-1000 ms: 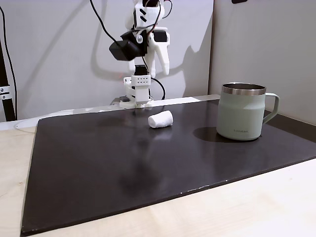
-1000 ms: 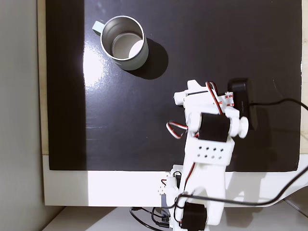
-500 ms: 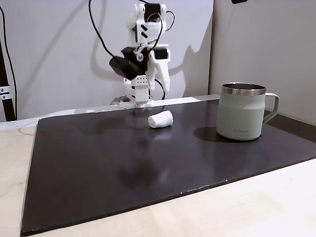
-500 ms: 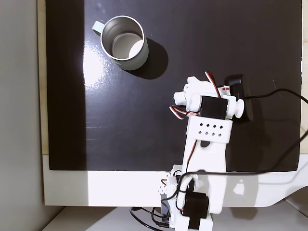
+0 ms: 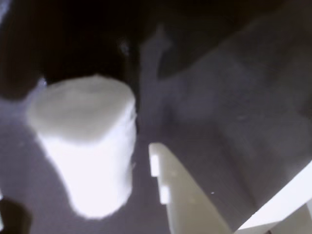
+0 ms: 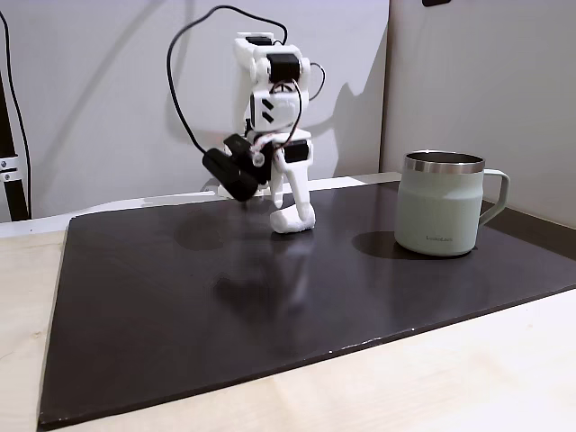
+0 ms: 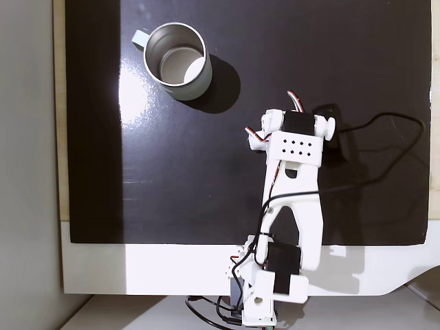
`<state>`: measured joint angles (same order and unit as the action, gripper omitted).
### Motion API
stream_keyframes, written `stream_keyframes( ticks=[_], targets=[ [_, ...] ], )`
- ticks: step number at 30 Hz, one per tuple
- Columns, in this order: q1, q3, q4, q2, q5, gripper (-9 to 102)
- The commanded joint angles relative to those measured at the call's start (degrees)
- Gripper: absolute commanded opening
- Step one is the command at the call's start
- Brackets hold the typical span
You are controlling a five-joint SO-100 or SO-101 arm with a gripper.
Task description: Grasp a gauze and put it in the cup.
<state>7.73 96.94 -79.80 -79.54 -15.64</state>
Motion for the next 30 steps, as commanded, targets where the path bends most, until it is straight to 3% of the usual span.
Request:
stream_keyframes(
  ticks=[1,14,24,30],
  targets=[
    [0.44,-0.18,1.85,1.58,0.53,34],
    [-3.08,1.41,5.63,5.01,2.20,29],
    [-3.69,1.93,6.06,3.96,2.72,0],
    [-3.69,2.72,5.36,1.85,2.72,0]
  ],
)
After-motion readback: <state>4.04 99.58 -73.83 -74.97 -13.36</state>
